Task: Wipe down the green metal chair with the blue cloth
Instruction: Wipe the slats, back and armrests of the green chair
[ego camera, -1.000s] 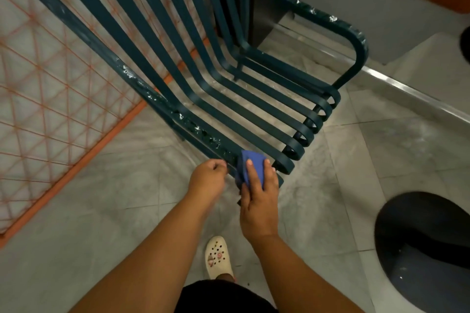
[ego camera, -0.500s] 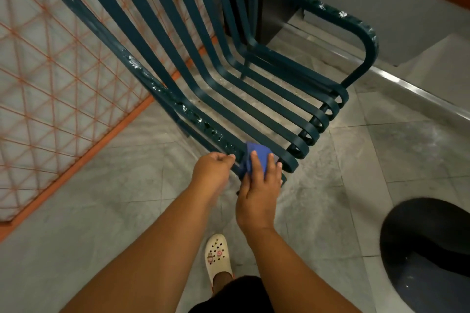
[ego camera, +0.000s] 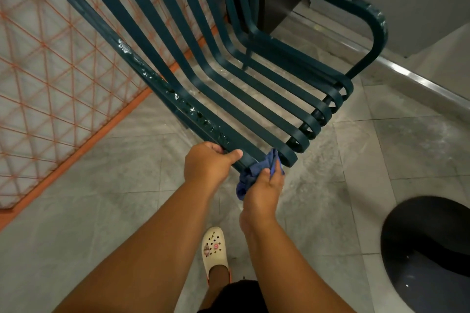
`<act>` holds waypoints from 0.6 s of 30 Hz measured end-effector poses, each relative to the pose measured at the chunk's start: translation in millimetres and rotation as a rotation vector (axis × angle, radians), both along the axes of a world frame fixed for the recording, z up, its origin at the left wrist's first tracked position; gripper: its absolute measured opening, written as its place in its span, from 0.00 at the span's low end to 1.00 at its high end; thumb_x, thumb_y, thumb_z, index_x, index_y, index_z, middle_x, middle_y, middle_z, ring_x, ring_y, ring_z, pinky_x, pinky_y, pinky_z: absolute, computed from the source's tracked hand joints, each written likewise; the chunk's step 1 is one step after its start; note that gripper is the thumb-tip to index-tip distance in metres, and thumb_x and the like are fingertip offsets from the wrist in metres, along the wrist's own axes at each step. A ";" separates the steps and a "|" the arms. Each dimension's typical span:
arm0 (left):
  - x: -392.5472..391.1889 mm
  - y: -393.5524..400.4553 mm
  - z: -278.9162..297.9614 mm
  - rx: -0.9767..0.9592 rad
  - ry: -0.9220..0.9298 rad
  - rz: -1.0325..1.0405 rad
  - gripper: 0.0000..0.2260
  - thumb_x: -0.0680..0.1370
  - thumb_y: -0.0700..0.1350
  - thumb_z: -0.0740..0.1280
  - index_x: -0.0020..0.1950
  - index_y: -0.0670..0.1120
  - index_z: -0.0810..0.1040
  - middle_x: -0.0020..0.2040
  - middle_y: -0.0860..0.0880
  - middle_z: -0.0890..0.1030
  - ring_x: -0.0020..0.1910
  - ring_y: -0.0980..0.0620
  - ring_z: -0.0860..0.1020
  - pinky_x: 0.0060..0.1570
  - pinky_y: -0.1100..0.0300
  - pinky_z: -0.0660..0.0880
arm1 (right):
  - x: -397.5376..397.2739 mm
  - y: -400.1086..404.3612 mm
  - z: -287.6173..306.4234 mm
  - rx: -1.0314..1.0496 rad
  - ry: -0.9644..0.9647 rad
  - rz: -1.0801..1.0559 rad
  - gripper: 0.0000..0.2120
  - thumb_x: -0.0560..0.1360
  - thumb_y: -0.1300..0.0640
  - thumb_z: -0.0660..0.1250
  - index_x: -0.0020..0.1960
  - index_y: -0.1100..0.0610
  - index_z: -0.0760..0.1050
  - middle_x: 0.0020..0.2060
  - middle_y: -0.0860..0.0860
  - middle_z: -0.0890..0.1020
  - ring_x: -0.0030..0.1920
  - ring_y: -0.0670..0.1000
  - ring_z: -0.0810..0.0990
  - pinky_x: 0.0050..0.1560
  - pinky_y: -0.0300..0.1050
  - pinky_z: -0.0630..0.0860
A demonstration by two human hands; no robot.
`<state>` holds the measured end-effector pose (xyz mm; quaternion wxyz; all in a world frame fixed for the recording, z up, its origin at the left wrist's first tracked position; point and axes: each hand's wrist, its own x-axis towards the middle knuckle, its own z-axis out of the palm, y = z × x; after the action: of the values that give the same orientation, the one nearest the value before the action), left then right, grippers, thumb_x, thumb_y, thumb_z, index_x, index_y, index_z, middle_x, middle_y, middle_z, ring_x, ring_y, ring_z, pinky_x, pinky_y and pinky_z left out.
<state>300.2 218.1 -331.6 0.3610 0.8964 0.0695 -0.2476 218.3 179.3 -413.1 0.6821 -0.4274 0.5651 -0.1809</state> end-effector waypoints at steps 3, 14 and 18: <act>0.2 1.3 -3.4 0.043 -0.016 -0.017 0.15 0.67 0.58 0.75 0.35 0.54 0.71 0.34 0.58 0.75 0.36 0.56 0.75 0.45 0.53 0.78 | -10.5 -28.6 -24.4 0.448 -0.155 -0.176 0.14 0.80 0.56 0.52 0.59 0.46 0.74 0.41 0.55 0.75 0.32 0.49 0.72 0.33 0.44 0.71; -6.3 2.2 -10.4 0.045 -0.042 0.011 0.15 0.67 0.61 0.74 0.33 0.56 0.71 0.37 0.58 0.80 0.43 0.52 0.80 0.51 0.48 0.77 | -26.7 -58.6 -62.3 1.012 -0.344 -0.157 0.07 0.74 0.63 0.53 0.39 0.55 0.63 0.36 0.49 0.52 0.28 0.47 0.56 0.18 0.42 0.60; -6.8 2.9 -10.8 0.047 -0.056 0.003 0.14 0.67 0.61 0.74 0.38 0.55 0.73 0.41 0.55 0.82 0.44 0.51 0.80 0.52 0.47 0.77 | -15.5 -58.0 -58.7 0.995 -0.164 -0.181 0.07 0.79 0.59 0.53 0.42 0.55 0.64 0.30 0.53 0.58 0.27 0.48 0.56 0.21 0.41 0.61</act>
<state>293.4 221.1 -342.4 0.3422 0.9111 0.0664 -0.2200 202.8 121.3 -471.8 0.8268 0.0154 0.5620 0.0188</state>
